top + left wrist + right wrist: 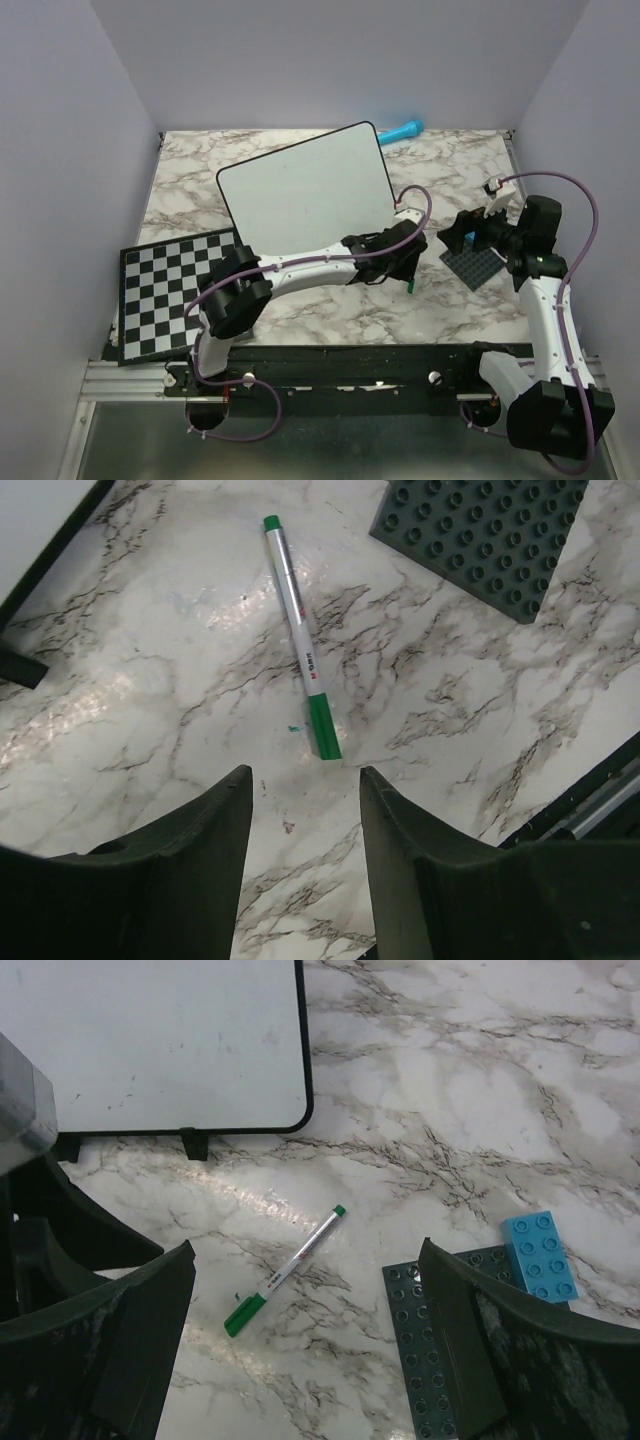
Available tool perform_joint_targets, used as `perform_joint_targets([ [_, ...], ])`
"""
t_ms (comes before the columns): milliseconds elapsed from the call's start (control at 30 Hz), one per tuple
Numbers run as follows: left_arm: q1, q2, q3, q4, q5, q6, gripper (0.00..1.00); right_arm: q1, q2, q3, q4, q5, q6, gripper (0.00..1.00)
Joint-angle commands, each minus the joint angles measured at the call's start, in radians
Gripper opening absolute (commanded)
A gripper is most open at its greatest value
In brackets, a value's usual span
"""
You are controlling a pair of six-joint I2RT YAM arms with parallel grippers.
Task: Write a sentence on the whiteboard
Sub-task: Pick up the whiteboard marker from the center of the board.
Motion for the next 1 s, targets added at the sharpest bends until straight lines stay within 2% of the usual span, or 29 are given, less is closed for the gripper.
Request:
perform_joint_targets([
  [0,-0.031,0.083,0.082,-0.05,0.037,-0.013,0.52,-0.021,0.023,0.009,0.013,0.042,0.043,1.0],
  [333,-0.042,0.25,0.246,-0.123,0.043,0.003,0.51,-0.033,0.046,0.014,0.014,0.049,0.052,1.0],
  [667,-0.042,0.342,0.309,-0.178,0.049,0.012,0.51,-0.038,0.053,0.015,0.013,0.046,0.055,1.0],
  [967,-0.042,0.385,0.329,-0.214,0.06,0.015,0.4,-0.038,0.055,0.014,0.013,0.046,0.055,1.0],
])
